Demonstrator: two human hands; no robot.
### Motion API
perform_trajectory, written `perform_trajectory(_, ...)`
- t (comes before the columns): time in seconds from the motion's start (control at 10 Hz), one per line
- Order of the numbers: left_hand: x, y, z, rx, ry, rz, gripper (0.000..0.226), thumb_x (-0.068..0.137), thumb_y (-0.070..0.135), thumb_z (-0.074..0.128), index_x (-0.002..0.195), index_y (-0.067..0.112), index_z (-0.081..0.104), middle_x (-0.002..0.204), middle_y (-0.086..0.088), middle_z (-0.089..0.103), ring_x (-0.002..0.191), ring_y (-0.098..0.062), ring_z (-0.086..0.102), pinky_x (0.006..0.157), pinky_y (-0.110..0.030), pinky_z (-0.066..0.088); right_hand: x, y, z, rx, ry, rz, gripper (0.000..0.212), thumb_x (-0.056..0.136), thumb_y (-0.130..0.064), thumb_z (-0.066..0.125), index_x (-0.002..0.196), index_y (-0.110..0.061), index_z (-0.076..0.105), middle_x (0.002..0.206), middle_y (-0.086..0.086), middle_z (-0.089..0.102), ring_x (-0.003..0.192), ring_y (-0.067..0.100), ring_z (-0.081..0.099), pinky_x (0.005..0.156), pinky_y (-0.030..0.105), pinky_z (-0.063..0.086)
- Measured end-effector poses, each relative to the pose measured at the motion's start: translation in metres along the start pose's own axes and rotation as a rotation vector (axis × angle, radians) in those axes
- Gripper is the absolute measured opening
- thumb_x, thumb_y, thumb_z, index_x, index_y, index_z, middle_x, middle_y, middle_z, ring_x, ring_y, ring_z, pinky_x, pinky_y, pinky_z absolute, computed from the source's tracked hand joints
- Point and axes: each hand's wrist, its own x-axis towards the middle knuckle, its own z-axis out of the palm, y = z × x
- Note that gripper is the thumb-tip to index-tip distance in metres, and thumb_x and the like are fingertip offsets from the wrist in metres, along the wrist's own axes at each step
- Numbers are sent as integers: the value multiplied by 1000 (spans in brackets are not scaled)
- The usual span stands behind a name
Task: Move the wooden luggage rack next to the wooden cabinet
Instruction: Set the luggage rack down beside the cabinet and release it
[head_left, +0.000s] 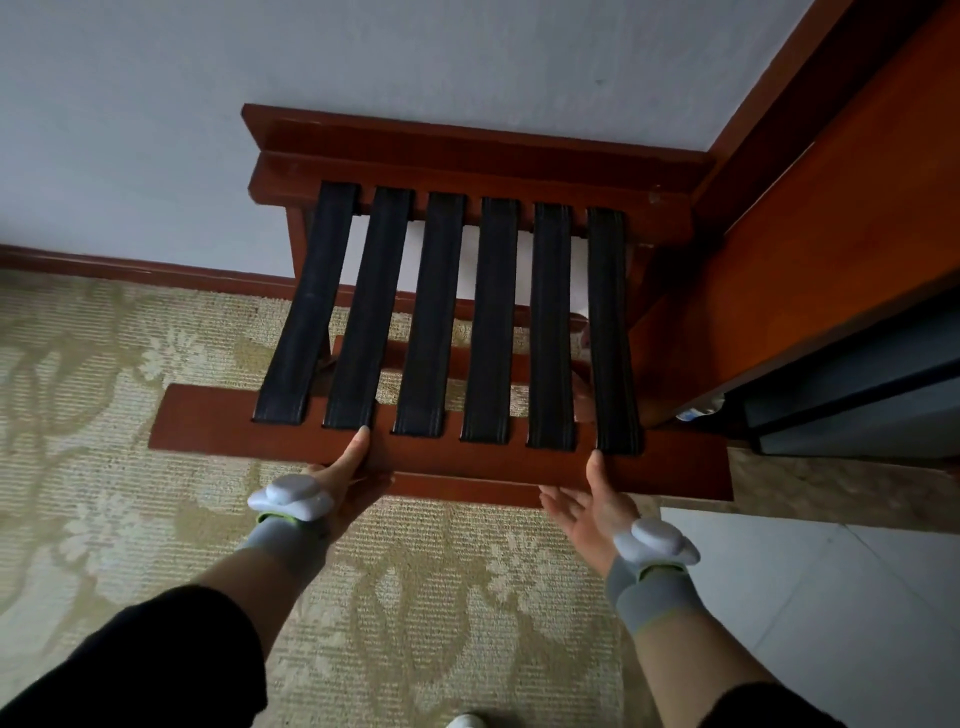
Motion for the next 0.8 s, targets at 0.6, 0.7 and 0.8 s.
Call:
perform_trajectory(0.6, 26, 12, -15, 75, 40, -152, 50, 66, 41, 75, 74, -7, 62, 63, -18, 75, 66, -28, 74, 72, -40, 62, 5, 1, 4, -26, -11, 21, 70, 90, -44, 42, 137, 5, 27, 144, 25, 35, 132, 32, 40, 86, 38, 47)
perform_trajectory(0.7, 31, 13, -15, 67, 33, -136, 44, 68, 40, 74, 72, -2, 62, 56, -13, 74, 62, -25, 72, 74, -38, 61, 6, 2, 10, -38, -1, 12, 66, 89, -45, 44, 134, 1, 32, 138, 24, 40, 127, 30, 45, 72, 31, 57)
perform_trajectory(0.8, 29, 9, -13, 65, 28, -133, 43, 73, 41, 70, 74, -1, 61, 51, -10, 73, 54, -21, 71, 63, -33, 62, 6, 2, 10, -72, 0, 5, 55, 88, -44, 44, 126, -5, 37, 136, 21, 40, 113, 27, 50, 57, 28, 59)
